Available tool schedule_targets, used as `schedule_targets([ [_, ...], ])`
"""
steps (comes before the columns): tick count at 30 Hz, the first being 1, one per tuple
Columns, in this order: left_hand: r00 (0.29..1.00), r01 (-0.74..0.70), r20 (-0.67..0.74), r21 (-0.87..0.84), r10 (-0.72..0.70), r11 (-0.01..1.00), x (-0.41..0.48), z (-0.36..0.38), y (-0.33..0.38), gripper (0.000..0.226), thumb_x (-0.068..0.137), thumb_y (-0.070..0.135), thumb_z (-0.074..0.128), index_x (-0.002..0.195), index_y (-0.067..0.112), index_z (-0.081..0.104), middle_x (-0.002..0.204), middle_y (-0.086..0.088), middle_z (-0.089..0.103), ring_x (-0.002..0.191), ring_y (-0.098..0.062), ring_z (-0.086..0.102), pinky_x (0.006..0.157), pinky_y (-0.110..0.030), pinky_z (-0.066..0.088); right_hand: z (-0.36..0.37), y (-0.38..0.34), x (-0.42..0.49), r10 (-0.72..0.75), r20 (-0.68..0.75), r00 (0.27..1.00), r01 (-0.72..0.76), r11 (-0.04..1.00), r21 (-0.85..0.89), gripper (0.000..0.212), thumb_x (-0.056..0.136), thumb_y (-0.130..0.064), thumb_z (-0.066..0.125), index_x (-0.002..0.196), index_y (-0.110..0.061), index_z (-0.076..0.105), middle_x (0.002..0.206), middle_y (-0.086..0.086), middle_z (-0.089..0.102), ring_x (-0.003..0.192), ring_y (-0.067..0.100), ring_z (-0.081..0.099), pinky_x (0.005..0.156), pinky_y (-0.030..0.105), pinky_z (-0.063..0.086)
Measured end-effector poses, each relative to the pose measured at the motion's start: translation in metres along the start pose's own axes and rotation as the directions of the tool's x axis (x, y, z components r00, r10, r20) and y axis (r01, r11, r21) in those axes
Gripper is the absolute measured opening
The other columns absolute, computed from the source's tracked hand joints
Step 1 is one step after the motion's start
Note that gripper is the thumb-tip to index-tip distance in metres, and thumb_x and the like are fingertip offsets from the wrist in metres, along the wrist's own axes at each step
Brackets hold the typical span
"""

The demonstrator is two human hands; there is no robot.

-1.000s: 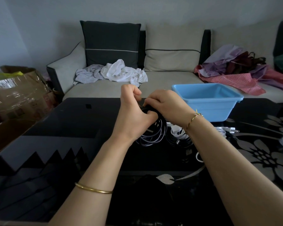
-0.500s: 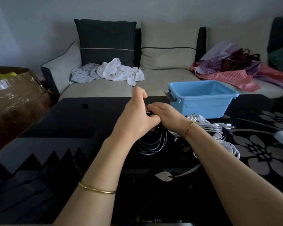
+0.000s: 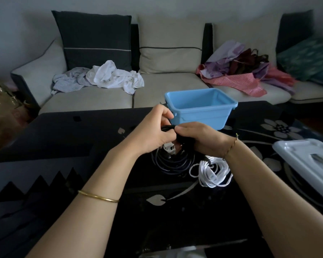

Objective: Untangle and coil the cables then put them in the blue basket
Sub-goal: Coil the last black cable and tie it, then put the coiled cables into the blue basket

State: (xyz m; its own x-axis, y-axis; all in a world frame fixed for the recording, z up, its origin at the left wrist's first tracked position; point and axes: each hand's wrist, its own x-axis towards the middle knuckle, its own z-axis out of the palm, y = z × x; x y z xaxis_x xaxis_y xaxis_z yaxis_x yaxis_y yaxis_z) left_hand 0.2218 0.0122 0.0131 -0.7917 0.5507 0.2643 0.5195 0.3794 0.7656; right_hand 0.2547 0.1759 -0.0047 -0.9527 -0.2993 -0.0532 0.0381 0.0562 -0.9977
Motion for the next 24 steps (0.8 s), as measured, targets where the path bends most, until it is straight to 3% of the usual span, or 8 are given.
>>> schedule_targets([
  [4,0.995,-0.057,0.087,0.098,0.048,0.994,0.035,0.007,0.014,0.029,0.083,0.012,0.063,0.109,0.018,0.051,0.099,0.004,0.056,0.092,-0.009,0.056,0.073,-0.017,0.045,-0.028,-0.002,-0.004,0.010,-0.108,0.994,-0.001,0.996,0.084,0.019,0.097,-0.018,0.045,0.092,-0.002,0.053,0.074,0.005,0.050,0.064,0.014,0.046,0.062,0.023,0.041],
  [6,0.994,-0.030,0.104,0.056,0.024,0.998,0.057,0.009,0.017,0.023,0.088,0.010,0.058,0.111,0.014,0.054,0.104,0.000,0.061,0.095,-0.009,0.056,0.079,-0.016,0.043,-0.044,-0.002,-0.006,0.039,-0.203,0.978,-0.026,0.997,0.070,0.020,0.097,-0.019,0.043,0.091,-0.003,0.052,0.073,0.006,0.047,0.062,0.013,0.044,0.061,0.024,0.038],
  [9,0.999,-0.039,0.015,0.176,0.037,0.984,0.093,0.014,0.004,0.030,0.091,-0.001,0.046,0.118,0.005,0.058,0.118,-0.008,0.061,0.108,-0.015,0.055,0.091,-0.024,0.041,-0.065,-0.003,-0.010,0.107,-0.443,0.890,-0.085,0.994,0.070,0.023,0.097,-0.020,0.047,0.079,-0.007,0.053,0.069,0.005,0.043,0.056,0.012,0.039,0.056,0.025,0.037],
  [11,0.996,-0.055,0.082,0.364,0.027,0.930,0.110,0.021,-0.013,0.036,0.088,-0.003,0.043,0.118,0.009,0.060,0.120,-0.005,0.061,0.112,-0.021,0.054,0.096,-0.032,0.041,-0.072,-0.002,-0.015,0.165,-0.557,0.814,-0.093,0.984,0.155,0.025,0.097,-0.022,0.049,0.076,-0.007,0.052,0.065,0.003,0.041,0.053,0.012,0.037,0.055,0.027,0.038],
  [13,0.983,-0.085,0.181,0.538,-0.017,0.839,0.124,0.035,-0.027,0.026,0.085,0.000,0.047,0.101,0.015,0.061,0.106,-0.003,0.062,0.104,-0.029,0.055,0.085,-0.038,0.041,-0.080,-0.003,-0.021,0.214,-0.597,0.773,-0.070,0.964,0.255,0.026,0.097,-0.023,0.048,0.078,-0.007,0.051,0.064,0.003,0.041,0.054,0.012,0.037,0.057,0.027,0.038],
  [16,0.991,-0.109,0.132,0.691,0.025,0.715,0.135,0.047,-0.036,0.034,0.089,0.004,0.050,0.121,0.016,0.057,0.120,-0.006,0.061,0.114,-0.030,0.051,0.091,-0.038,0.038,-0.086,-0.006,-0.026,0.238,-0.649,0.723,-0.022,0.946,0.322,0.025,0.098,-0.023,0.047,0.079,-0.007,0.052,0.063,0.002,0.041,0.054,0.012,0.038,0.058,0.027,0.038],
  [19,0.991,-0.125,0.116,0.708,0.060,0.695,0.138,0.047,-0.038,0.034,0.091,0.002,0.050,0.120,0.017,0.059,0.121,-0.008,0.061,0.115,-0.029,0.051,0.091,-0.040,0.043,-0.085,-0.010,-0.029,0.220,-0.681,0.698,0.025,0.943,0.331,0.024,0.098,-0.023,0.048,0.081,-0.007,0.052,0.064,0.001,0.041,0.055,0.011,0.038,0.060,0.027,0.038],
  [24,0.990,-0.070,0.135,0.690,-0.033,0.721,0.125,0.024,-0.049,0.032,0.092,0.006,0.052,0.119,0.021,0.059,0.121,-0.007,0.058,0.114,-0.030,0.051,0.090,-0.039,0.043,-0.074,-0.023,-0.029,0.153,-0.703,0.695,0.094,0.950,0.299,0.022,0.097,-0.024,0.048,0.082,-0.009,0.054,0.066,0.001,0.042,0.058,0.011,0.041,0.060,0.027,0.041],
])
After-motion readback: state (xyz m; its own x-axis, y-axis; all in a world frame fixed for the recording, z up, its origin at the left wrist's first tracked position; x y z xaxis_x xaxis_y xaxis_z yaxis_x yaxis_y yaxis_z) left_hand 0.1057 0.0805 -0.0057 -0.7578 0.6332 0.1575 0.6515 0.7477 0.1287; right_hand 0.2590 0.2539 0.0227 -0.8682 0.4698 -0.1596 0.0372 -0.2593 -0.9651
